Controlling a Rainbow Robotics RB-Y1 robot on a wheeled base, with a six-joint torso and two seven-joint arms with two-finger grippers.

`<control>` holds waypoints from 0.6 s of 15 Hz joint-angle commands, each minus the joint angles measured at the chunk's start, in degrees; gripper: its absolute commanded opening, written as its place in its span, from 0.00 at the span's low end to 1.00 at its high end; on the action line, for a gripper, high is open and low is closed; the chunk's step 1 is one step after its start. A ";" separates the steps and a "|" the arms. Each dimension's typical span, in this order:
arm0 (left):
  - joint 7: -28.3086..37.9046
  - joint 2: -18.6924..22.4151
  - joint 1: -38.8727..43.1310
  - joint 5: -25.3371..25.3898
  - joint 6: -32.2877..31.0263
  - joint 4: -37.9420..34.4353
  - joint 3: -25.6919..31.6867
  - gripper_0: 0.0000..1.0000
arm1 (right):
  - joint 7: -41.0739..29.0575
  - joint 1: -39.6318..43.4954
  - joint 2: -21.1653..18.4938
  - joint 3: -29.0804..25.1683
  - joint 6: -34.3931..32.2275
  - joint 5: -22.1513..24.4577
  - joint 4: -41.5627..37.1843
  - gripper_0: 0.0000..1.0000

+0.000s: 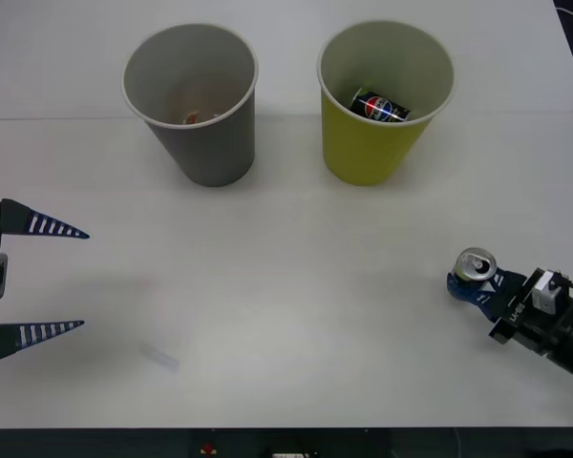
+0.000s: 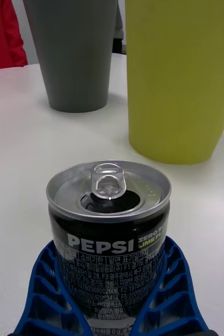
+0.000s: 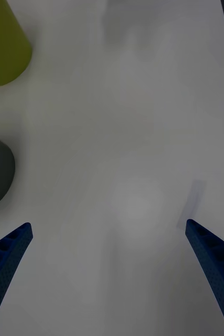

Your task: Put the can into the green bin and the plastic bottle into the gray bin

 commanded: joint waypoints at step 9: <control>0.00 0.00 0.00 0.00 0.00 0.00 0.00 1.00 | -37.26 9.48 -0.42 -28.87 -0.02 43.50 -20.39 0.00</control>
